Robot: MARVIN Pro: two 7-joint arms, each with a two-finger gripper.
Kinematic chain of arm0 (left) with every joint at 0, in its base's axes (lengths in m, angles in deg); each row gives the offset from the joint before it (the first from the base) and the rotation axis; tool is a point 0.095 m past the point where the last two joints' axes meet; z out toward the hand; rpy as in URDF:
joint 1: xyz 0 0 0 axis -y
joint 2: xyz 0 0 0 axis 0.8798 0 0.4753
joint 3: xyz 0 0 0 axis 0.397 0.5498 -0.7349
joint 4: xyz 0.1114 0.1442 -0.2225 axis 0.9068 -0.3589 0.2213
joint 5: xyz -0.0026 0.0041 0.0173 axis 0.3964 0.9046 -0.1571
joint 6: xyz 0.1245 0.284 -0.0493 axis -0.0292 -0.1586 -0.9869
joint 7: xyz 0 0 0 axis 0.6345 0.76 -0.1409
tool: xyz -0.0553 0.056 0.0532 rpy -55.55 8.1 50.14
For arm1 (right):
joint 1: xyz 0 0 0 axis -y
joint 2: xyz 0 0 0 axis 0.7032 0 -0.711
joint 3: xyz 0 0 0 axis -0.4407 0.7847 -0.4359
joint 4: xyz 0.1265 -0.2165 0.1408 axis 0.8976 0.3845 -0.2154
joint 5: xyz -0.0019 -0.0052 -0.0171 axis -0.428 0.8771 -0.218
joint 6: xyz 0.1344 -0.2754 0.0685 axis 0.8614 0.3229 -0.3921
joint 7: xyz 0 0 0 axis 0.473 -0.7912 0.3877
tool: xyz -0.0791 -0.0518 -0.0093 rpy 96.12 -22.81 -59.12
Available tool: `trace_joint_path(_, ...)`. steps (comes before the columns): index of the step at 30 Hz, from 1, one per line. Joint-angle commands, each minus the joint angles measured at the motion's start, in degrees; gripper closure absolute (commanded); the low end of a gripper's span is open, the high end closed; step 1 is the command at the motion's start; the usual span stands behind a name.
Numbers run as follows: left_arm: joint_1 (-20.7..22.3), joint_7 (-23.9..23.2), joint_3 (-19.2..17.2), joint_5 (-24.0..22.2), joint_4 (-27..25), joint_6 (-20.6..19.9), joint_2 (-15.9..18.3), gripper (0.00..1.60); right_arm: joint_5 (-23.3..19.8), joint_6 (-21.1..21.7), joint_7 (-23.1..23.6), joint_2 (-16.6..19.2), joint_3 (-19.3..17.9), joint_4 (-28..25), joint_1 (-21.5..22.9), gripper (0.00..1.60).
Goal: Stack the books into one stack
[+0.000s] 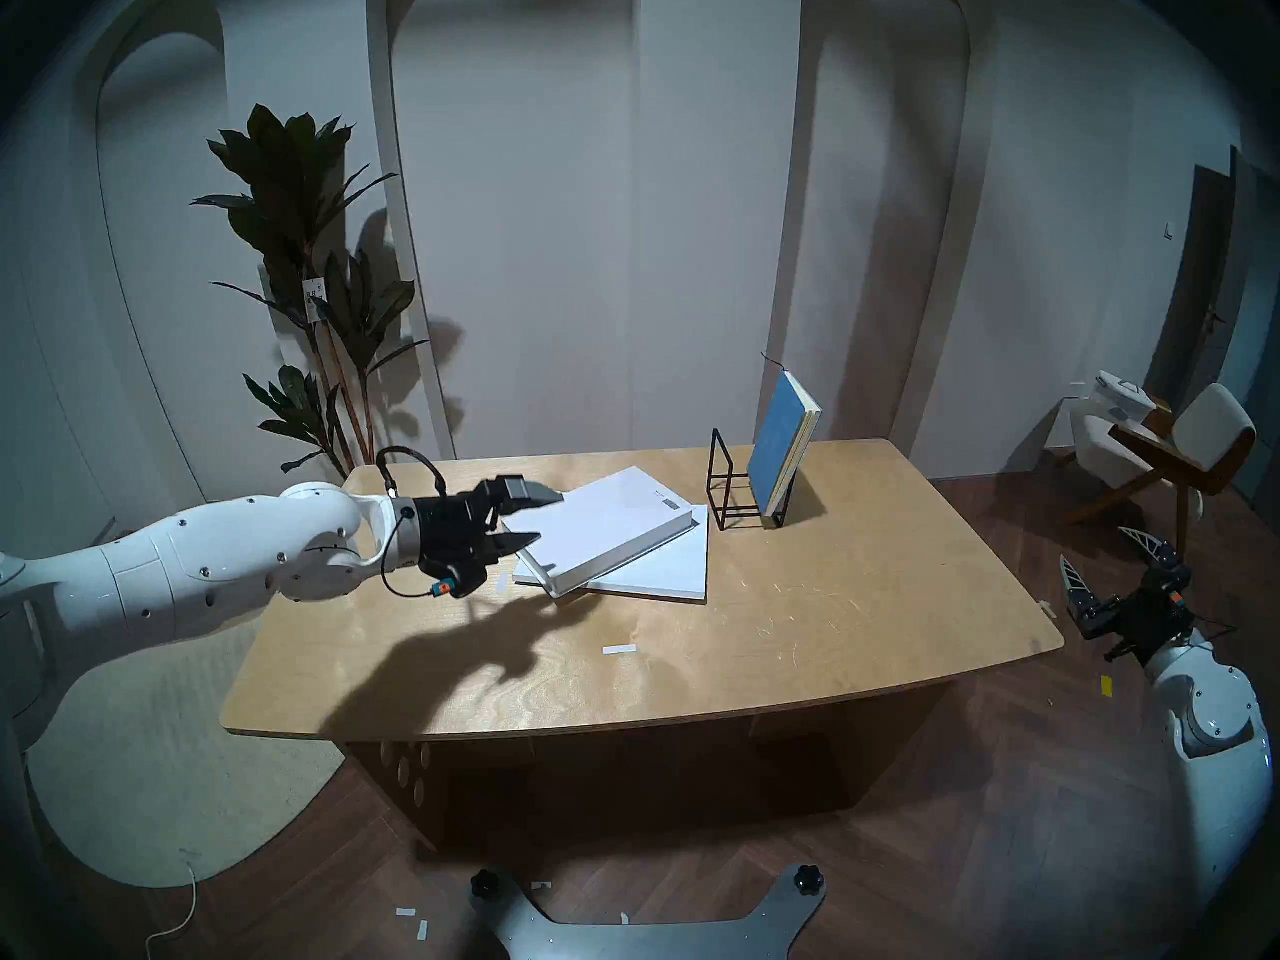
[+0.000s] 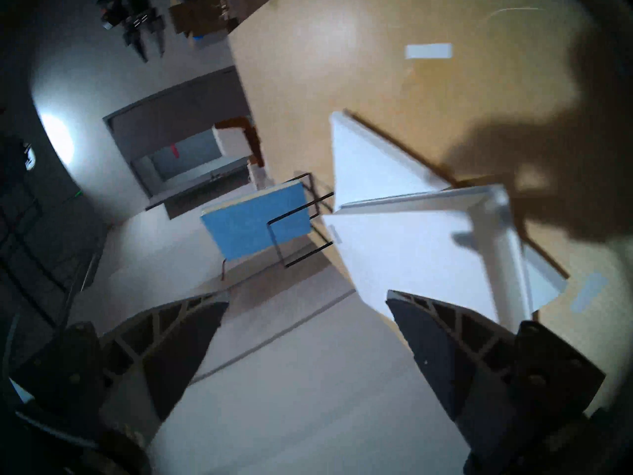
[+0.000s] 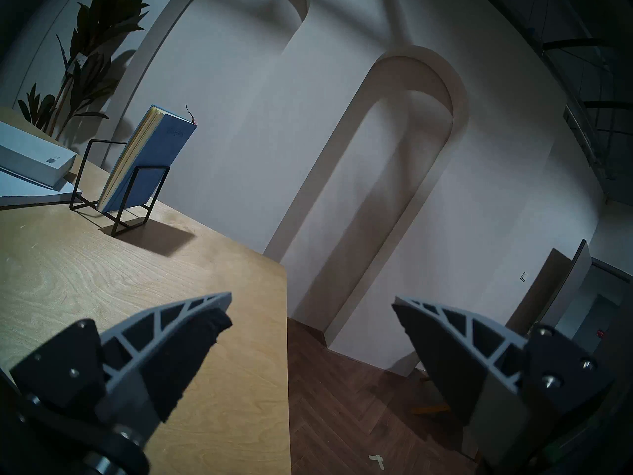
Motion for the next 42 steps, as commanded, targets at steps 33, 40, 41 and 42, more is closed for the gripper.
trace_joint_path(33,-9.21,5.92,-12.51,-67.07,0.27,-3.22,-4.66,0.0,1.79,-2.51,0.77,1.53,3.88,-5.62,2.97,0.0)
trace_joint_path(40,-11.19,6.27,-14.63,-79.54,-0.83,-5.88,-4.88,0.0,4.02,-2.67,0.18,2.31,8.07,-8.38,6.83,0.0)
trace_joint_path(41,-11.42,6.35,-14.91,-81.21,-1.16,-6.34,-4.85,0.0,4.39,-2.57,-0.16,2.33,8.65,-8.56,7.55,0.0)
trace_joint_path(42,-11.7,6.52,-15.26,-82.92,-1.56,-6.59,-4.81,0.0,4.77,-2.02,-0.66,2.34,9.3,-8.75,8.45,0.0)
